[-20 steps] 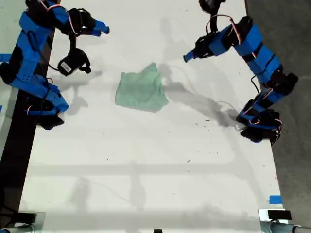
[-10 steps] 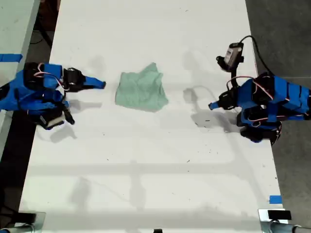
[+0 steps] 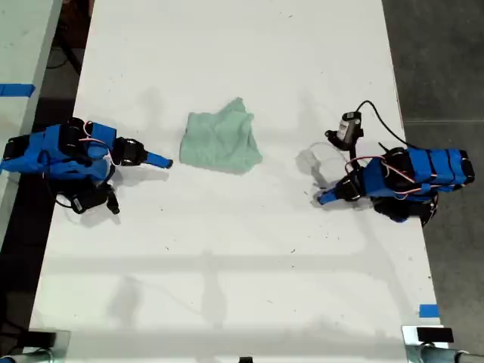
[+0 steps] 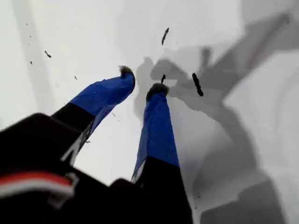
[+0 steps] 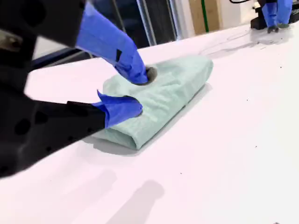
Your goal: Fold t shirt
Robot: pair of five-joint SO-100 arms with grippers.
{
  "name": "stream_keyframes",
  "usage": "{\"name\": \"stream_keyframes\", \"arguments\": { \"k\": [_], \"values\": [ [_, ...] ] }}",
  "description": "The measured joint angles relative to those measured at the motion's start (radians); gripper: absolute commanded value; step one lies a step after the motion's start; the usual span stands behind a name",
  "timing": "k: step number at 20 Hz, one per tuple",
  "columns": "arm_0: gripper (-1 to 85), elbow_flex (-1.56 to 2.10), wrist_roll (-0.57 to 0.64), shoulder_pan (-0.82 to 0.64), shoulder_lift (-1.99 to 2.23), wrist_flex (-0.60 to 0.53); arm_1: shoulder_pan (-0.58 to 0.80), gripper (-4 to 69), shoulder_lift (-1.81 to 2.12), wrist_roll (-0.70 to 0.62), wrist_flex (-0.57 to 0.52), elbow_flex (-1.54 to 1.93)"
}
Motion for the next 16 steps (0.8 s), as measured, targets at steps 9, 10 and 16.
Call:
{"name": "stream_keyframes", "arguments": {
  "k": [9,10,16],
  "values": [
    [6.5,0.000,0.011,0.023,0.000,0.000,-0.012,6.9,-0.002,-0.232,0.000,0.003],
    [6.5,0.000,0.011,0.023,0.000,0.000,-0.012,6.8,-0.002,-0.233,0.000,0.003],
    [6.5,0.000,0.011,0.023,0.000,0.000,-0.012,6.3,-0.002,-0.239,0.000,0.005]
  ]
}}
